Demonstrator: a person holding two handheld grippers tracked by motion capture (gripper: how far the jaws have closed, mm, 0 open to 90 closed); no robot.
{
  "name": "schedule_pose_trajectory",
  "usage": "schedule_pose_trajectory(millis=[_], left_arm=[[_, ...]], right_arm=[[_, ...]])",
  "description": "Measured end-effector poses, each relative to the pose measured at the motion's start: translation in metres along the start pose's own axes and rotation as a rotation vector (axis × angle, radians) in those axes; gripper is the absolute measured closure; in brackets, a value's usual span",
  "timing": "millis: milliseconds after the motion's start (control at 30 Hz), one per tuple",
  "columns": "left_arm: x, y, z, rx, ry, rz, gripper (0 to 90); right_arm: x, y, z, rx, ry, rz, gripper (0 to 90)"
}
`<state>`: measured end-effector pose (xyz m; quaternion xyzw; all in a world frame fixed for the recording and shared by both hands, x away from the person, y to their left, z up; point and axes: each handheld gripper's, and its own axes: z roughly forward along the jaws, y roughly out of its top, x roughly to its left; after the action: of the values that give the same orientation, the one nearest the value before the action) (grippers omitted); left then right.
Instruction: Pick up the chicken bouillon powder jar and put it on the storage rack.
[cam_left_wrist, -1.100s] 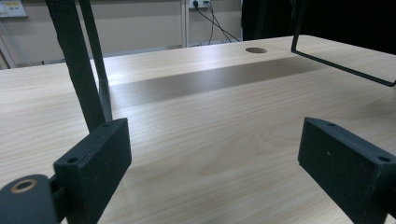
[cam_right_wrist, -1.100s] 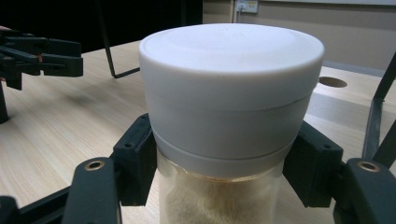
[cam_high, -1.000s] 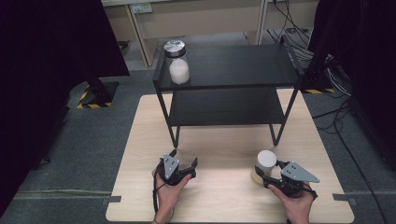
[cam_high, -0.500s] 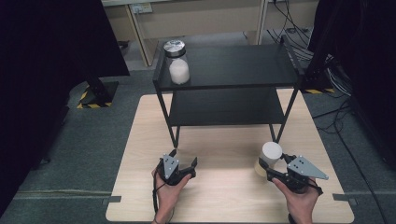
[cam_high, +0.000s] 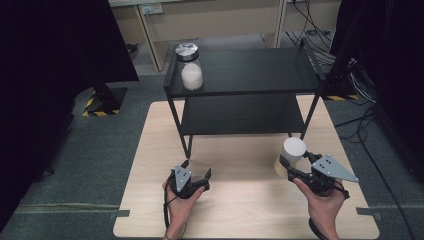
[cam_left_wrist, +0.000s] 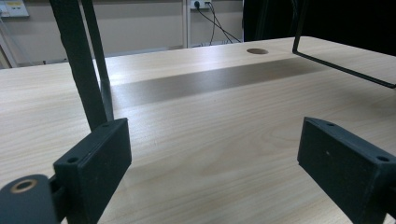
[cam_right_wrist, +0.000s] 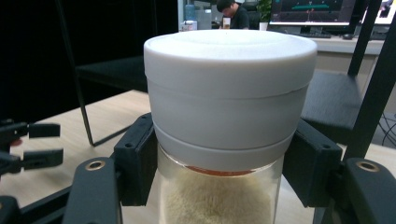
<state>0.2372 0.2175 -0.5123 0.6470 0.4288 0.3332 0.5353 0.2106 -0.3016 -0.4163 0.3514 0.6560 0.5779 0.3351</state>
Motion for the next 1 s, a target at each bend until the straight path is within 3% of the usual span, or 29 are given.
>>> schedule_pose_trajectory(millis=[1000], left_arm=[[-0.001,0.000,0.000,-0.002,0.003,0.010,9.1]], right_arm=[[0.002,0.066,0.012,-0.077,-0.031,-0.022,35.2]])
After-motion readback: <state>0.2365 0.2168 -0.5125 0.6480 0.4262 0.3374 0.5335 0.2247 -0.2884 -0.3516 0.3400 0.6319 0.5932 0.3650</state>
